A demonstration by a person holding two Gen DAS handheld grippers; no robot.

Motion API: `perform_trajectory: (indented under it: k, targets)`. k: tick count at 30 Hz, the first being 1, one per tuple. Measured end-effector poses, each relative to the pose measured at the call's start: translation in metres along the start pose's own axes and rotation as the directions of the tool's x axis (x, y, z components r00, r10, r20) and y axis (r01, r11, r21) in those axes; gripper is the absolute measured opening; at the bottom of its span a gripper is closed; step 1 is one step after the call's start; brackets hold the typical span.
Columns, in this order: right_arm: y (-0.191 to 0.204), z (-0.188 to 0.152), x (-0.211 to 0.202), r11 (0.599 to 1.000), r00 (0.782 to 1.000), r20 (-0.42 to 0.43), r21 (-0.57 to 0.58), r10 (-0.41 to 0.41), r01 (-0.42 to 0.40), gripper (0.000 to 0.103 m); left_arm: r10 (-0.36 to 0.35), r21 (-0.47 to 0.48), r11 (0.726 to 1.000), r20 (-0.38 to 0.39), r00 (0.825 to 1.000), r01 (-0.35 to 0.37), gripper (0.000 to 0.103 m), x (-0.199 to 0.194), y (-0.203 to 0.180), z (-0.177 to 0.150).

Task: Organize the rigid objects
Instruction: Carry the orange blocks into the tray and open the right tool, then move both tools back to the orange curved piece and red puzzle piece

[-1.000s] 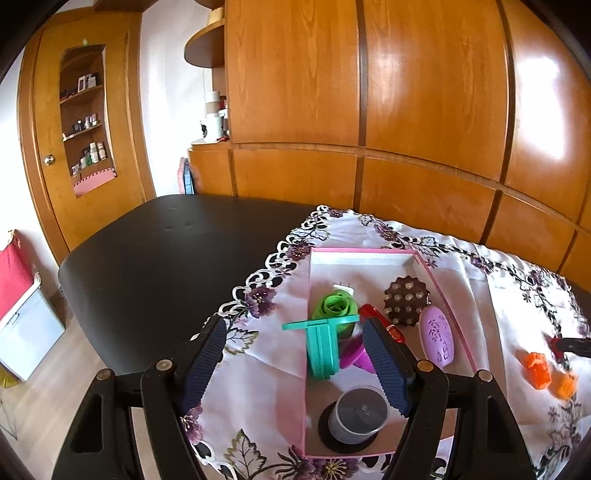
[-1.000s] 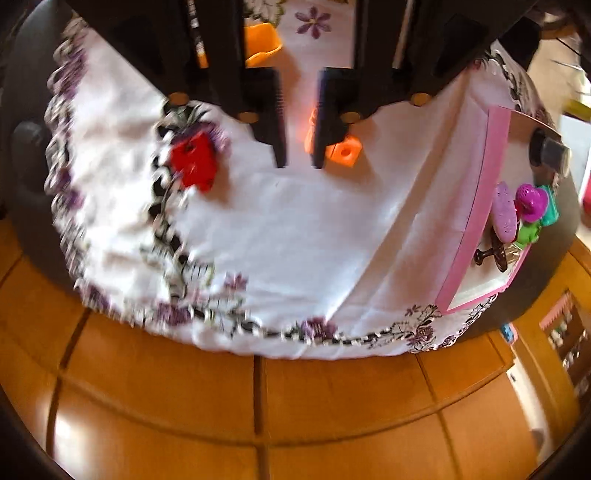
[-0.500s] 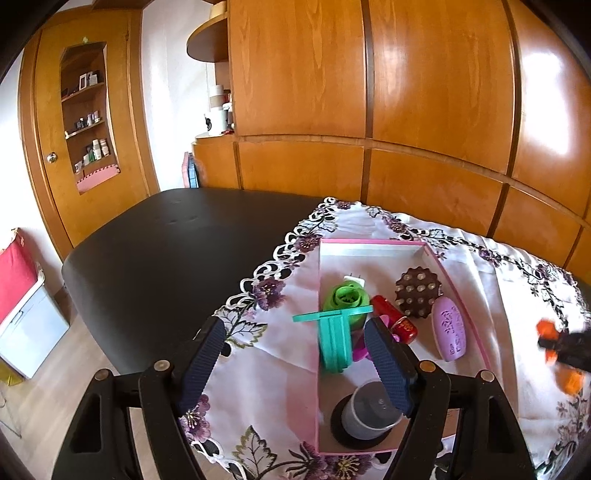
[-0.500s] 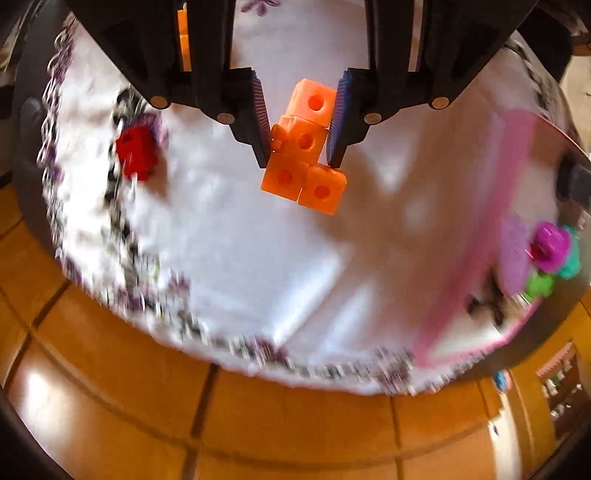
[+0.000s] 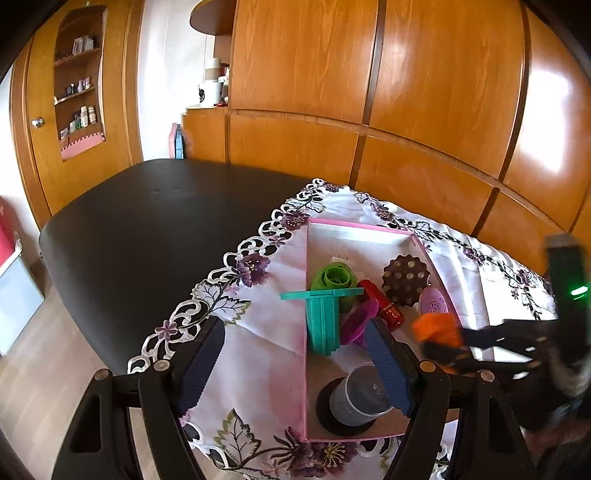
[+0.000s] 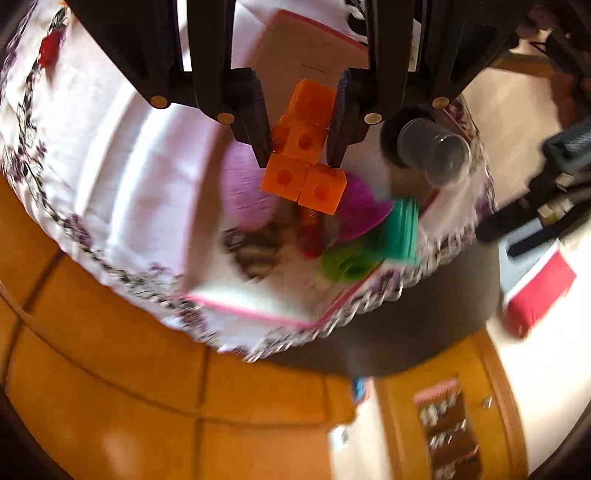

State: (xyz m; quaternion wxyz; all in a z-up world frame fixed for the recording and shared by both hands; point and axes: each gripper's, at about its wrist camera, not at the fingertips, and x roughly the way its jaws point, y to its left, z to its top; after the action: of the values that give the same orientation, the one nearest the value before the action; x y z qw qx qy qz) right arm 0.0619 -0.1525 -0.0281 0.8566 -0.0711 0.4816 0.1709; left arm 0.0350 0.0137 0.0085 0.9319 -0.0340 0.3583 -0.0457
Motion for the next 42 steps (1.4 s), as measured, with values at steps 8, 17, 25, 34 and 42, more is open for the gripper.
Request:
perform_trajectory:
  k: [8,17,25,34,42]
  targets:
    - [0.001,0.016,0.045,0.996,0.999,-0.021,0.072,-0.047,0.048,0.027,0.012,0.052,0.999,0.002,1.000,-0.012,0.084,0.001,-0.010,-0.002]
    - [-0.001,0.018,0.046,0.987,0.999,-0.019,0.156,-0.038,0.040,0.029,0.016,0.056,0.998,0.007,1.000,-0.016,0.084,0.000,-0.011,-0.003]
    - [-0.002,0.013,0.016,0.985,0.997,0.061,0.167,-0.046,0.035,0.040,0.020,0.067,0.998,0.025,0.999,-0.021,0.084,-0.007,-0.016,-0.003]
    - [-0.013,0.000,-0.029,0.981,0.982,0.157,0.175,-0.108,0.080,0.040,0.017,0.114,0.993,0.063,0.998,-0.024,0.084,-0.018,-0.028,-0.003]
    - [-0.055,-0.018,-0.071,0.960,0.960,0.197,0.235,-0.200,0.152,0.040,-0.006,0.180,0.984,0.084,0.996,-0.009,0.084,-0.027,-0.048,-0.004]
